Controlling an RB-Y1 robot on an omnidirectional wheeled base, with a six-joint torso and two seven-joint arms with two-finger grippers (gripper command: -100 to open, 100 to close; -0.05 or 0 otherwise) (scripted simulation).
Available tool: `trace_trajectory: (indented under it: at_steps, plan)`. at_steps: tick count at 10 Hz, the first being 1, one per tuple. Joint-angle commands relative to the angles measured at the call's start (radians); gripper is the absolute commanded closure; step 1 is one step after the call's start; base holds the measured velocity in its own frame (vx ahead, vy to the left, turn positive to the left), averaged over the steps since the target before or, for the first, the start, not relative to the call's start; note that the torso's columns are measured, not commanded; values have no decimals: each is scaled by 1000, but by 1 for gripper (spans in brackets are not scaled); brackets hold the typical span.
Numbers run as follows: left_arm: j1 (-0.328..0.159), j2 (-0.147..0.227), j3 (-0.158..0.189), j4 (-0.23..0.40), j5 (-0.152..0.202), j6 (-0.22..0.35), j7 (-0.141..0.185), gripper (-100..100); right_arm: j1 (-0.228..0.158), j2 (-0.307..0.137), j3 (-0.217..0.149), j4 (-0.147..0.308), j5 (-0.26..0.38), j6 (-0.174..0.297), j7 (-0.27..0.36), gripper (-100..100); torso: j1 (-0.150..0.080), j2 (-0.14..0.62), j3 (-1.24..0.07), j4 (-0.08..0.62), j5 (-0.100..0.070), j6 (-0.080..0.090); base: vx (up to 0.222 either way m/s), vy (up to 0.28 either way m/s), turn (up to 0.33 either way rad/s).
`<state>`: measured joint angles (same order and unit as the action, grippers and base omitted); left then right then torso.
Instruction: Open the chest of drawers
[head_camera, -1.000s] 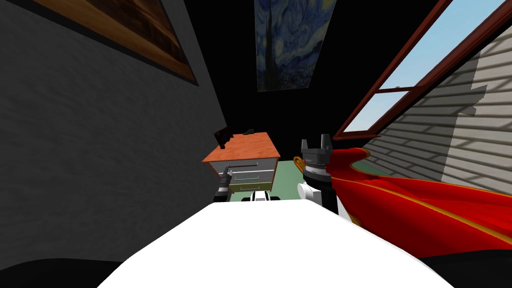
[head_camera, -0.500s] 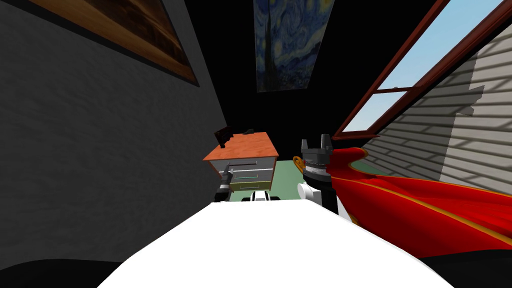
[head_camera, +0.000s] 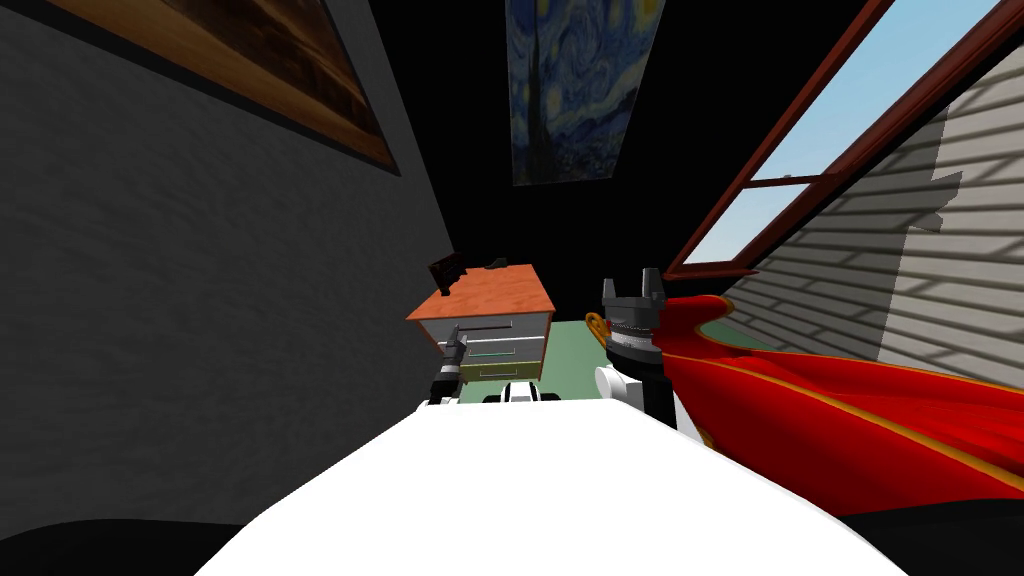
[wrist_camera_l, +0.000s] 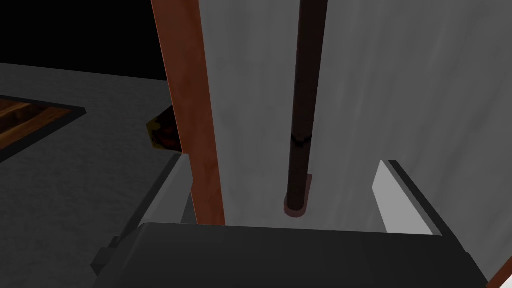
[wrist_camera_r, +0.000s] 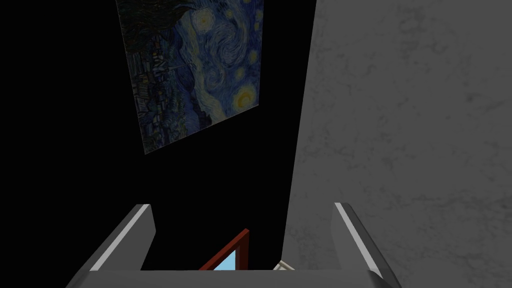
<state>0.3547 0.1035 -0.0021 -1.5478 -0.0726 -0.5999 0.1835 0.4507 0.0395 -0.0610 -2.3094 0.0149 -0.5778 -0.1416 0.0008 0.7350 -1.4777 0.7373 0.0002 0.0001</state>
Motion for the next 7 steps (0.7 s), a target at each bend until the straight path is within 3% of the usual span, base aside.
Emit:
trace_trajectory:
  at_steps: [1, 2, 4, 7]
  plan:
    - [2, 2, 1, -19, 0, 18, 3, -100, 0, 0, 0, 0, 0, 0, 0, 0, -1, -1, -1, 0, 0, 0, 33, -8, 0]
    - [2, -4, -2, 7, -1, -6, -2, 100, 0, 0, 0, 0, 0, 0, 0, 0, -1, 3, 1, 0, 0, 0, -27, 8, 15]
    - [27, 6, -6, -35, -2, 11, 10, 100, 0, 0, 0, 0, 0, 0, 0, 0, -1, 7, 4, 4, -1, 0, -59, 1, 17]
    - [57, 16, -11, -83, -5, 17, 22, 100, -1, 0, 0, 0, 0, 0, 0, 0, -1, 8, 5, 2, 0, 0, -199, -16, 22]
